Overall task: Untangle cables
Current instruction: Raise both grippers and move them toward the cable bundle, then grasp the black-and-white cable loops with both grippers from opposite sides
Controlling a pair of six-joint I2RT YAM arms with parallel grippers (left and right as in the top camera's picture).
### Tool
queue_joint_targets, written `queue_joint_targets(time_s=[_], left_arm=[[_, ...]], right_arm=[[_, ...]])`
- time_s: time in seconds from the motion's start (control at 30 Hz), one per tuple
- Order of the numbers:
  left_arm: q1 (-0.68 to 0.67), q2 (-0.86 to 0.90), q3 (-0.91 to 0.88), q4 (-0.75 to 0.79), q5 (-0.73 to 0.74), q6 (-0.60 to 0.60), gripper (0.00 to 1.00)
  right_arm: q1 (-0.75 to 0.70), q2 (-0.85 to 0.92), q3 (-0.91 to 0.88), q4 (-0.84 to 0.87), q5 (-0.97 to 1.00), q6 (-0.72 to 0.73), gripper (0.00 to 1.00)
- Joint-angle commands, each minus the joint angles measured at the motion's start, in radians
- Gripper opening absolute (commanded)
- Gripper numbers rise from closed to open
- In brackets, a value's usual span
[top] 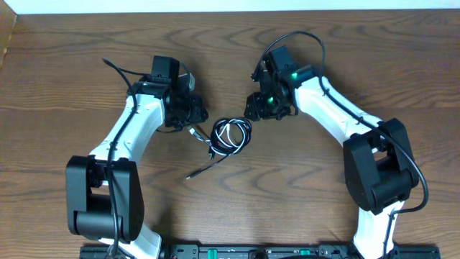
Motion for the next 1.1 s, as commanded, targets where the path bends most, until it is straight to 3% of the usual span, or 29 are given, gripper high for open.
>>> queue_joint_targets(time_s=[0.0, 0.13, 0.4, 0.47, 0.5, 0.53, 1.07], left_arm=[[0.002, 0.013, 0.01, -0.018, -0.066, 0.002, 0.44], [0.002, 0.013, 0.01, -0.019, -0.102, 0.003, 0.44], [0.002, 0.013, 0.01, -0.021, 0.01, 0.096, 0.44], [0.002, 0.013, 0.01, -0.021, 0.035, 0.113, 0.44], [0.002, 0.013, 0.01, -0.021, 0.038, 0.113, 0.44], [0.002, 0.013, 0.01, -0.021, 0.038, 0.113, 0.44], [0.002, 0.013, 0.01, -0.018, 0.037, 0.12, 0.46]], right_arm=[[0.054, 0.017, -0.063, 0.079, 0.019, -0.011, 0.5], [0.092, 0.017, -0.117, 0.181, 0.073, -0.01, 0.37], [0.159, 0.017, -0.169, 0.246, 0.281, -0.01, 0.29], [0.161, 0.017, -0.169, 0.251, 0.281, -0.01, 0.17], [0.161, 0.017, -0.169, 0.252, 0.281, -0.009, 0.04], [0.156, 0.017, -0.167, 0.252, 0.281, -0.003, 0.01], [0.074, -0.051, -0.109, 0.355, -0.117, -0.003, 0.01]])
